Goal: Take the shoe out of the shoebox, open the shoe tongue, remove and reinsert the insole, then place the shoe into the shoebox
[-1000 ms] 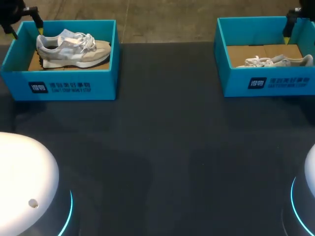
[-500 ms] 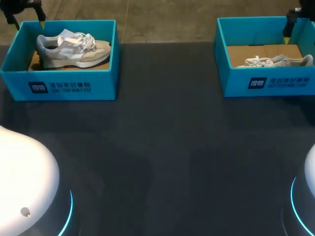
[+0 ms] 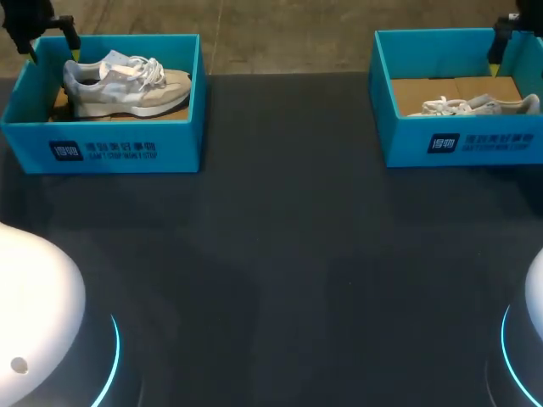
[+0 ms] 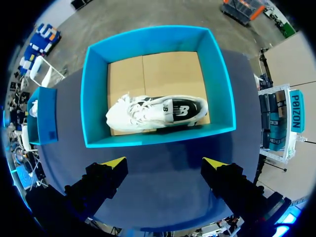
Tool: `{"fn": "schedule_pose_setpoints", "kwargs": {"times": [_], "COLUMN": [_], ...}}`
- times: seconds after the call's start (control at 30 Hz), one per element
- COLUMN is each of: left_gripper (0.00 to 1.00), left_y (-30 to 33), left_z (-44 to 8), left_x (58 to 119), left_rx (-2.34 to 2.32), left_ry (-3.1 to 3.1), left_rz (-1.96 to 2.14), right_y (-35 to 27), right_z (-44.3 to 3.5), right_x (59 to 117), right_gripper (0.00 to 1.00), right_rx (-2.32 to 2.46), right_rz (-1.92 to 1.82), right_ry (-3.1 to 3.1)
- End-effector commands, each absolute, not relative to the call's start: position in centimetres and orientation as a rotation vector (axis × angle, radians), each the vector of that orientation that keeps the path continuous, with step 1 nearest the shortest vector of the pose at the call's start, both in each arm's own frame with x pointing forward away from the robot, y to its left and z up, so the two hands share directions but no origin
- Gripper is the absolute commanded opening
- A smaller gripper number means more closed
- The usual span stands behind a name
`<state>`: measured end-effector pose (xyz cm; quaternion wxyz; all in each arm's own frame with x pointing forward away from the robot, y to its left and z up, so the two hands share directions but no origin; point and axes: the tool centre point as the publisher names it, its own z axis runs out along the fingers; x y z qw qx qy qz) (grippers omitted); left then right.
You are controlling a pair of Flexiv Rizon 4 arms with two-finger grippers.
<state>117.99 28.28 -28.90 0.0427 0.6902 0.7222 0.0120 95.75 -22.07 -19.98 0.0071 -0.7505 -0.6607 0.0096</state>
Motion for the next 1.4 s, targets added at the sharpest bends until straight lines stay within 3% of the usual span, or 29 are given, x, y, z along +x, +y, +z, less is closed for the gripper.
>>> {"fn": "schedule_pose_setpoints", "kwargs": {"times": [0.03, 1.4], "left_gripper": [1.00, 1.00], "left_y": [28.2, 28.3], "left_z": [-30.4, -37.4], "left_x": [119.0, 120.3], "left_rx": [2.124, 2.190], "left_ry": [2.202, 2.331], "left_rz": [0.016, -0.007], "right_y": [-22.0, -22.0], "right_z": [-20.0, -20.0], "right_x": [95.6, 95.6], "right_gripper": [1.00, 1.00], "right_rx": [-2.351, -2.351], "right_rz": [0.028, 0.028], "right_ry": [-2.066, -2.066]}}
